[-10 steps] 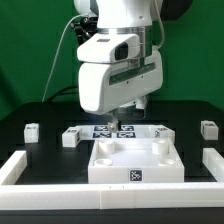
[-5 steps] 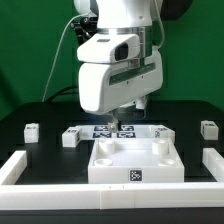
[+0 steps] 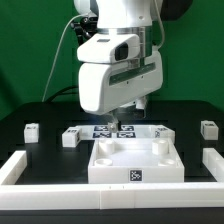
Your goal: Assemble one leg
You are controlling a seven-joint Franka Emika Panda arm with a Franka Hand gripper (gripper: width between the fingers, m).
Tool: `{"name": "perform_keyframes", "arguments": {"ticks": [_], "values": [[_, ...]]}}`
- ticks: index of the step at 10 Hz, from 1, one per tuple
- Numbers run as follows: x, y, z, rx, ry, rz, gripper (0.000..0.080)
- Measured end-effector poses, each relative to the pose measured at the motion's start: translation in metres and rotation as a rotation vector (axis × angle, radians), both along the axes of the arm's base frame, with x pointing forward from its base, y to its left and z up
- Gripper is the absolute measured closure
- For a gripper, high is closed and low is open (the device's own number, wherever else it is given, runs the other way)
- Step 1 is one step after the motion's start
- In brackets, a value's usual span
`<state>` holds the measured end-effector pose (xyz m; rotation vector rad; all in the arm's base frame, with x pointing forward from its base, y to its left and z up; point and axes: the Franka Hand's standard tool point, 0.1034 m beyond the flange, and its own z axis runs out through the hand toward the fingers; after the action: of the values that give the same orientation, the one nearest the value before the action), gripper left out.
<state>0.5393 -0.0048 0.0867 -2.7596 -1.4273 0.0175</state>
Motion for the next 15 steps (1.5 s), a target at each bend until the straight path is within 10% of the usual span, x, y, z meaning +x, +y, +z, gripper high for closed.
{"name": "perform_keyframes", "arguments": {"ticks": [15], "values": [[-0.045, 0.013, -0.039, -0.029, -0.032, 0.471, 0.015]]}}
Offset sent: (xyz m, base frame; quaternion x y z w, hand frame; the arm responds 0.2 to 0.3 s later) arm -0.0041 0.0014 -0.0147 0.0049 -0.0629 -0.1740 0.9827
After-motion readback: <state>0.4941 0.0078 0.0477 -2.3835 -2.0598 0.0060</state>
